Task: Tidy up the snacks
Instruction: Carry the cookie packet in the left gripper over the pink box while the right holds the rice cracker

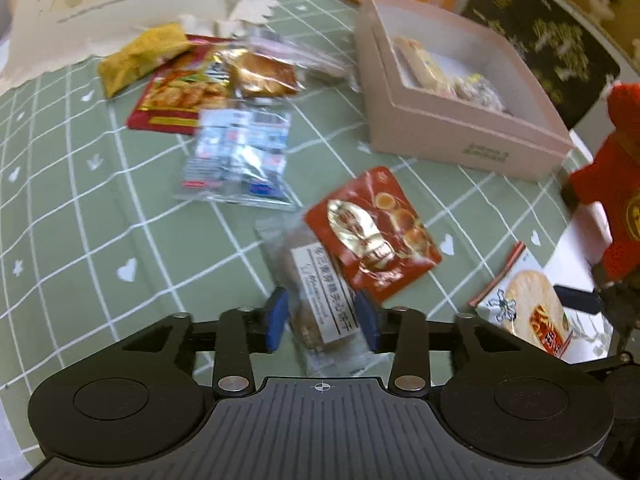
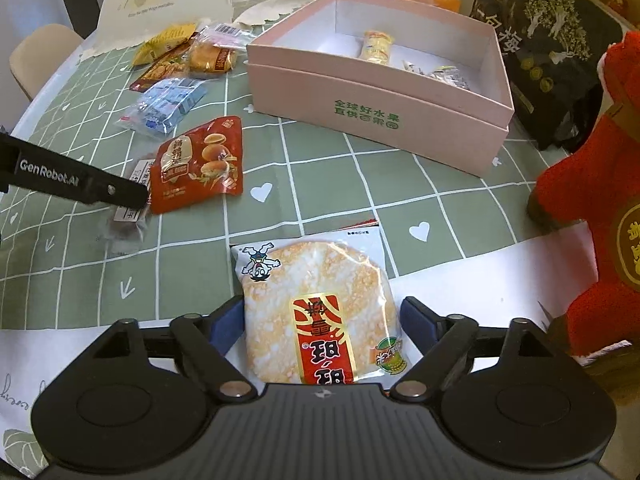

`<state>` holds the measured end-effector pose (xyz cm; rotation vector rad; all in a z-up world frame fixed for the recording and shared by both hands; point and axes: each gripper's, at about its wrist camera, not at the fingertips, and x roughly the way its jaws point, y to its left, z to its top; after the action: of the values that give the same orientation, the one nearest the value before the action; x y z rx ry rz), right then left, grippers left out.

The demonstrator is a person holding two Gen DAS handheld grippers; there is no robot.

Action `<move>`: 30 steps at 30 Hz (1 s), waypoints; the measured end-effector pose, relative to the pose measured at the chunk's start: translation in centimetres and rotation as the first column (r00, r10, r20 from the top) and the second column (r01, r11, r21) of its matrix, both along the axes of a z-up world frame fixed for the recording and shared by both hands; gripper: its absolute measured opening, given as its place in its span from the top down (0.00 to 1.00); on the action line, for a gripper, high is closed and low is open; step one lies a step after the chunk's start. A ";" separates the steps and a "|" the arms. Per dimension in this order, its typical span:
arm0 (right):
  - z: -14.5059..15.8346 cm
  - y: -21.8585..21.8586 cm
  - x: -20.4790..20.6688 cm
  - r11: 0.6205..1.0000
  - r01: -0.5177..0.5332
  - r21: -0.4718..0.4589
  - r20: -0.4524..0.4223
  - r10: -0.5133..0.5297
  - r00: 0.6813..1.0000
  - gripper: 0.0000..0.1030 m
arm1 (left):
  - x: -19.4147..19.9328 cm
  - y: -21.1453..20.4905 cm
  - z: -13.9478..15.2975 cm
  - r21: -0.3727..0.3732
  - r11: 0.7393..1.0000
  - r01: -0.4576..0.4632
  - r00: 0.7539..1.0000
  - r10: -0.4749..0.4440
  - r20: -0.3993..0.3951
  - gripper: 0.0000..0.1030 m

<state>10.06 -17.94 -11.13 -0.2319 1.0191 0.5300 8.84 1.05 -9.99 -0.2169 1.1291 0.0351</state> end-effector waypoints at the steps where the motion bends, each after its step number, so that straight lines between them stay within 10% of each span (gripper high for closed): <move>1: 0.0 0.0 -0.1 1.000 0.002 0.003 0.004 -0.002 1.000 0.16 | 0.1 -0.2 0.0 0.005 1.000 0.006 1.000 -0.006 -0.002 0.52; 21: -0.7 0.3 0.3 0.998 0.058 0.030 0.048 -0.060 0.997 0.03 | -2.3 -0.7 -0.2 0.072 0.973 0.219 0.976 -0.219 -0.005 0.55; 30: 1.2 0.6 0.2 0.999 0.036 0.039 -0.014 -0.036 0.999 0.25 | -2.7 -3.2 -0.6 0.109 0.927 0.358 0.933 -0.358 -0.017 0.35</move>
<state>10.26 -17.35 -9.93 -0.1753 1.0233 0.5190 6.11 -2.13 -10.63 0.0910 1.1452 -0.2278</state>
